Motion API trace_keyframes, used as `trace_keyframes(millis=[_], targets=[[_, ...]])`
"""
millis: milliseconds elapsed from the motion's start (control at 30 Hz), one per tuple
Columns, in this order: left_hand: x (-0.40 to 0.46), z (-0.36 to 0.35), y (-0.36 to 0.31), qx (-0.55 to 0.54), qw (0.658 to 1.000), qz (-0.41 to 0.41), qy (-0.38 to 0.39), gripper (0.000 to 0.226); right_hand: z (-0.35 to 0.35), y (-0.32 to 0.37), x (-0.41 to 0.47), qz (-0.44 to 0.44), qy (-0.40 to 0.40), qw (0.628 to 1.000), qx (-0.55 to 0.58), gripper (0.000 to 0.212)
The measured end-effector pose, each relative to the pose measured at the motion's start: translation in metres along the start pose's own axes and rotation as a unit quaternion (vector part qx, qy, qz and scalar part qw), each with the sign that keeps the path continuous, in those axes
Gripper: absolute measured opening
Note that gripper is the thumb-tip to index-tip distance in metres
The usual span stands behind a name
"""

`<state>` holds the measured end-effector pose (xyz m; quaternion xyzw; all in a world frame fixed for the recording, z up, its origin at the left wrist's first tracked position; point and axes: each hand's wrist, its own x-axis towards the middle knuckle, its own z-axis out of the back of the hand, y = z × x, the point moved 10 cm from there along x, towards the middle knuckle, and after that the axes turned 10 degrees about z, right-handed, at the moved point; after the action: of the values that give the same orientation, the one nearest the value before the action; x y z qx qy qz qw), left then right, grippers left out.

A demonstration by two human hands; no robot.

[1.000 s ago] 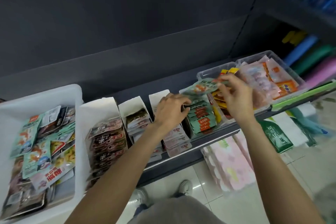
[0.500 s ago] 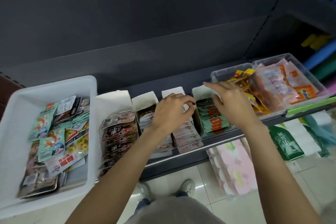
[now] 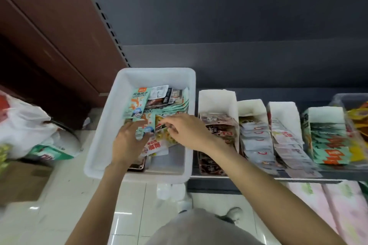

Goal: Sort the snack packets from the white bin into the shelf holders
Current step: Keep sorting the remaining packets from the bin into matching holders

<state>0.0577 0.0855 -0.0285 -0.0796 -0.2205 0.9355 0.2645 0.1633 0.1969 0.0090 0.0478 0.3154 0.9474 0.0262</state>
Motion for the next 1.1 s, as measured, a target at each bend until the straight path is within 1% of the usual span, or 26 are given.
trace_keyframes(millis=[67,133,233,300,367,400,433,467,533,567,600,667,700,733,800,833,867,933,967,1033,1100], targets=[[0.012,-0.008,0.033,0.032,0.998,0.048,0.033,0.046,-0.036,-0.014,0.031,-0.045,0.030,0.999,0.007,0.030],[0.022,-0.016,0.053,0.042,0.994,0.083,0.062,0.054,-0.063,-0.030,0.052,-0.109,0.051,0.993,-0.001,0.032],[0.032,-0.027,0.059,0.029,0.989,0.096,0.106,0.055,-0.089,-0.039,0.069,-0.174,0.077,0.981,-0.031,0.036],[0.034,-0.030,0.057,0.006,0.988,0.094,0.121,0.054,-0.095,-0.038,0.074,-0.198,0.065,0.977,-0.038,0.037],[0.033,-0.029,0.057,-0.016,0.989,0.087,0.122,0.049,-0.094,-0.041,0.075,-0.225,0.017,0.974,0.006,0.039],[0.032,-0.028,0.056,-0.029,0.988,0.081,0.125,0.044,-0.089,-0.046,0.071,-0.246,-0.028,0.968,0.052,0.040],[0.031,-0.027,0.056,-0.042,0.988,0.076,0.128,0.039,-0.080,-0.053,0.064,-0.269,-0.085,0.954,0.104,0.040],[0.030,-0.024,0.055,-0.058,0.988,0.067,0.123,0.035,-0.071,-0.062,0.054,-0.293,-0.146,0.932,0.155,0.040],[0.030,-0.007,0.045,-0.103,0.991,0.027,0.081,0.031,-0.051,-0.072,0.032,-0.313,-0.234,0.889,0.239,0.033],[0.031,0.003,0.038,-0.124,0.991,-0.004,0.053,0.031,-0.041,-0.072,0.023,-0.307,-0.258,0.878,0.259,0.030],[0.030,0.012,0.028,-0.141,0.989,-0.038,0.029,0.032,-0.029,-0.070,0.015,-0.296,-0.271,0.877,0.264,0.027],[0.027,0.026,0.006,-0.164,0.981,-0.101,0.012,0.040,-0.001,-0.055,0.004,-0.253,-0.270,0.893,0.256,0.023],[0.025,0.028,-0.007,-0.173,0.976,-0.125,0.032,0.047,0.014,-0.043,0.001,-0.222,-0.260,0.906,0.249,0.023],[0.023,0.027,-0.019,-0.180,0.971,-0.143,0.070,0.056,0.028,-0.031,-0.002,-0.188,-0.248,0.918,0.245,0.024],[0.016,0.019,-0.044,-0.193,0.951,-0.168,0.172,0.066,0.052,-0.011,-0.006,-0.132,-0.226,0.932,0.251,0.024],[0.012,0.016,-0.055,-0.202,0.940,-0.169,0.218,0.063,0.063,-0.005,-0.009,-0.111,-0.224,0.933,0.258,0.022],[0.008,0.013,-0.063,-0.217,0.928,-0.159,0.257,0.055,0.072,-0.001,-0.013,-0.097,-0.231,0.930,0.270,0.020],[0.002,0.009,-0.079,-0.256,0.908,-0.137,0.303,0.031,0.089,-0.001,-0.025,-0.085,-0.257,0.917,0.294,0.019],[0.000,0.007,-0.086,-0.275,0.900,-0.127,0.314,0.023,0.094,-0.004,-0.032,-0.089,-0.263,0.912,0.301,0.021],[-0.005,0.002,-0.096,-0.287,0.895,-0.107,0.324,0.021,0.098,-0.011,-0.047,-0.107,-0.245,0.918,0.292,0.032],[-0.004,-0.001,-0.103,-0.245,0.917,-0.095,0.301,0.022,0.099,-0.023,-0.065,-0.131,-0.220,0.937,0.239,0.039]])
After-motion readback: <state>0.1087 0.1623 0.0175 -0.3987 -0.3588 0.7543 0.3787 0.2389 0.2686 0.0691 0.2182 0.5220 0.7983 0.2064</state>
